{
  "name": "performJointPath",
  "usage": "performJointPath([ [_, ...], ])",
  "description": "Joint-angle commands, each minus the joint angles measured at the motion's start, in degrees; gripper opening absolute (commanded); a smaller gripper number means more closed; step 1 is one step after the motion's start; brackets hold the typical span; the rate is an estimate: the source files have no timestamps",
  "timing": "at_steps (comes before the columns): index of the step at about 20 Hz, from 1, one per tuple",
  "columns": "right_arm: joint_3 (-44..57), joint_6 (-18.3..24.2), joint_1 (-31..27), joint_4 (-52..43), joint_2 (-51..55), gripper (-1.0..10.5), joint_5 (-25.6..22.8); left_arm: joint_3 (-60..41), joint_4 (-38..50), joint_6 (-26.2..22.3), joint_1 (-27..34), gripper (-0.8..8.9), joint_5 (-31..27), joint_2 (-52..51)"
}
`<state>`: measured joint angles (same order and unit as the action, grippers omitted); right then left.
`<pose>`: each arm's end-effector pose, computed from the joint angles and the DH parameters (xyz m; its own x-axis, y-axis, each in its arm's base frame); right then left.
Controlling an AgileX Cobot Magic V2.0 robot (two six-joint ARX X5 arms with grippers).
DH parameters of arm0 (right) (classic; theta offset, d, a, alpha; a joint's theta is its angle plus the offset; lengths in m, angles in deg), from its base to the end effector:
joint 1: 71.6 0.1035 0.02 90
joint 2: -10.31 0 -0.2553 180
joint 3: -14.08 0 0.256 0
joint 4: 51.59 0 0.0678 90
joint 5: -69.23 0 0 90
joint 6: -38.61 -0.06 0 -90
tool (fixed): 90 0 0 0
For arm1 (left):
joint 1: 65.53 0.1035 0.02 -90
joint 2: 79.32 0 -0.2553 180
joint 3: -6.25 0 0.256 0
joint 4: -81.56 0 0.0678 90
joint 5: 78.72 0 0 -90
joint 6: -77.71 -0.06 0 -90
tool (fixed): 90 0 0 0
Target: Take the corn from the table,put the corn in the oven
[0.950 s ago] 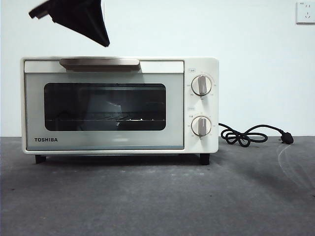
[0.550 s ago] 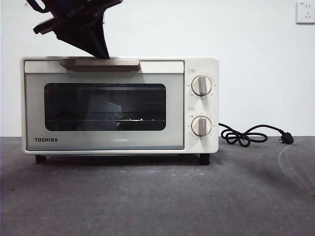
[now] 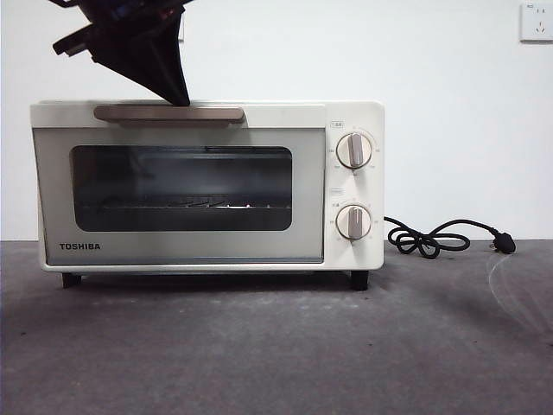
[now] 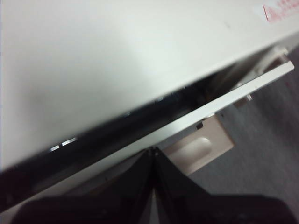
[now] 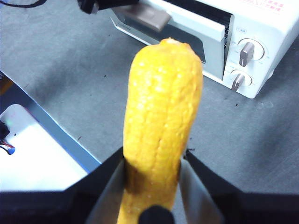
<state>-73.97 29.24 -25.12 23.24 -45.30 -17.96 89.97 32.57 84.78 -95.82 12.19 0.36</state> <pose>0.1261 0.1370 0.3654 0.4724 0.5687 -0.6734 -0.6636 0.7323 0.1529 0.2759 -0.1623 0.2824 0.6030 -0.3706 -0.7064 0.4350 0.8950 -0.0982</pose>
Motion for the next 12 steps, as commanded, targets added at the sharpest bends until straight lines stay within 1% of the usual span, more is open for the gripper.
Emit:
performJointPath([
  [1,-0.35,0.59,0.07,-0.39,0.02,-0.1,-0.04,-2.47,-7.34,0.09,-0.50,-0.05,-0.52,2.36],
  [12,-0.35,0.61,0.07,-0.42,0.00,-0.1,-0.04,-2.47,-19.26,0.22,-3.02,-0.05,-0.92,2.36],
])
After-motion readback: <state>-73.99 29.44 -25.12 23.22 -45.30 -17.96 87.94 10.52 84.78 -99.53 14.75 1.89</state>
